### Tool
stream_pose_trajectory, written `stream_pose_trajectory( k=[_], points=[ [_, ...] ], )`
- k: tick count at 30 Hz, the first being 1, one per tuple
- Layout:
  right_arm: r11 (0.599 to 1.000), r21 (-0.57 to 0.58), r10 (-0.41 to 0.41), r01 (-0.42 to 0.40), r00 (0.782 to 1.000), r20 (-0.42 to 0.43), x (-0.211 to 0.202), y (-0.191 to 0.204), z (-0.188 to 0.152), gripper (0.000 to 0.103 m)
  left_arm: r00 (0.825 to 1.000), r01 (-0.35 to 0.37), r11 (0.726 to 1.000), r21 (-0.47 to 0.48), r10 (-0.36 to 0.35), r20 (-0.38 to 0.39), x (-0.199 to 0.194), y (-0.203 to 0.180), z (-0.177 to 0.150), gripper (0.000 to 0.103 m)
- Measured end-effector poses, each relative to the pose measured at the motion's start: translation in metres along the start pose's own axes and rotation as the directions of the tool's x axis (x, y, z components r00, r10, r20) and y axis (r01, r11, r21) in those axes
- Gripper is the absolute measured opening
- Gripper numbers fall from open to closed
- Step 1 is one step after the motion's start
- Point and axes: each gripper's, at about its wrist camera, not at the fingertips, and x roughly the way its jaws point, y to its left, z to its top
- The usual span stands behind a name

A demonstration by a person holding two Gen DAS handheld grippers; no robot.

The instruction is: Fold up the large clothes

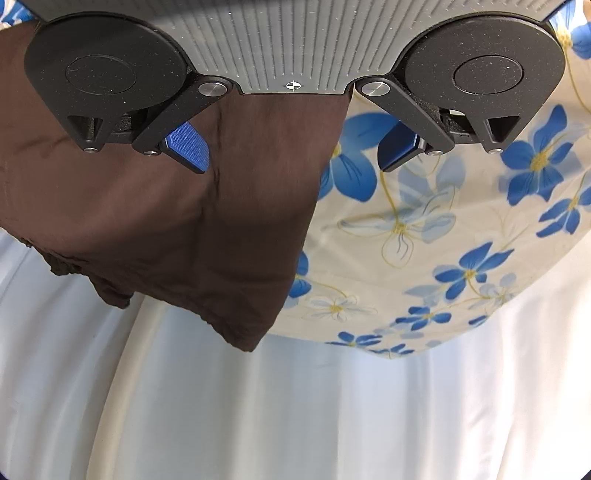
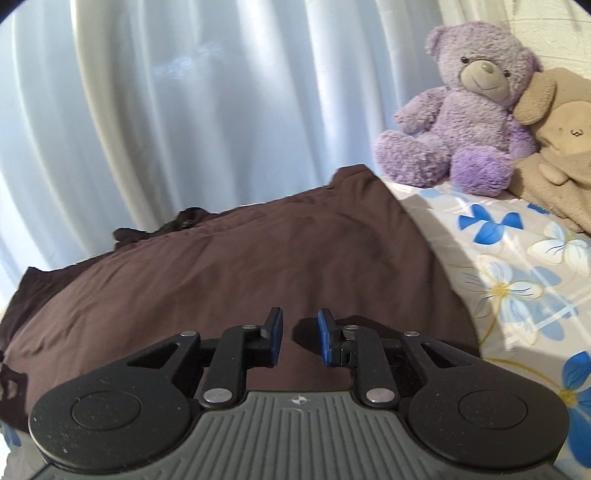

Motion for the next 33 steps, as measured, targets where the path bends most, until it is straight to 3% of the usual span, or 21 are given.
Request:
stream_pose_trajectory(
  k=[6,9,11,15,16,19,23,25,31,33],
  points=[
    [0.996,-0.022,0.09,-0.09,0.996,-0.012,0.001,0.027,-0.004,0.02,0.998,0.051,0.998,-0.039,-0.053,-0.044,-0.005,0.012,-0.007,0.101],
    [0.992,-0.04,0.118,-0.12,0.991,-0.058,0.004,0.04,-0.008,0.021,0.99,0.11,0.989,-0.097,-0.118,-0.08,-0.007,0.023,-0.012,0.101],
    [0.988,-0.048,0.144,-0.149,0.986,-0.088,0.005,0.048,-0.012,0.021,0.971,0.192,0.964,-0.184,-0.214,-0.105,-0.006,0.036,-0.019,0.099],
    [0.979,-0.079,0.179,-0.189,0.977,-0.118,0.006,0.064,-0.018,0.022,0.921,0.313,0.88,-0.356,-0.373,-0.11,0.004,0.058,-0.029,0.09],
    [0.977,-0.084,0.187,-0.198,0.974,-0.125,0.007,0.067,-0.019,0.023,0.915,0.327,0.864,-0.383,-0.391,-0.099,0.005,0.062,-0.029,0.085],
    [0.973,-0.087,0.202,-0.216,0.969,-0.142,0.012,0.074,-0.019,0.023,0.891,0.372,0.812,-0.451,-0.448,-0.071,0.014,0.071,-0.026,0.083],
    [0.967,-0.091,0.223,-0.239,0.962,-0.157,0.018,0.084,-0.017,0.023,0.868,0.397,0.766,-0.505,-0.493,-0.066,0.029,0.079,-0.02,0.079],
    [0.964,-0.098,0.229,-0.246,0.96,-0.16,0.02,0.09,-0.015,0.023,0.845,0.428,0.736,-0.524,-0.531,-0.057,0.036,0.081,-0.015,0.079],
    [0.952,-0.117,0.259,-0.282,0.949,-0.18,0.03,0.106,-0.009,0.024,0.817,0.446,0.736,-0.51,-0.568,-0.104,0.065,0.075,0.005,0.075],
    [0.947,-0.137,0.262,-0.289,0.947,-0.186,0.031,0.114,-0.006,0.024,0.809,0.459,0.733,-0.501,-0.578,-0.105,0.069,0.073,0.011,0.068]
  ],
)
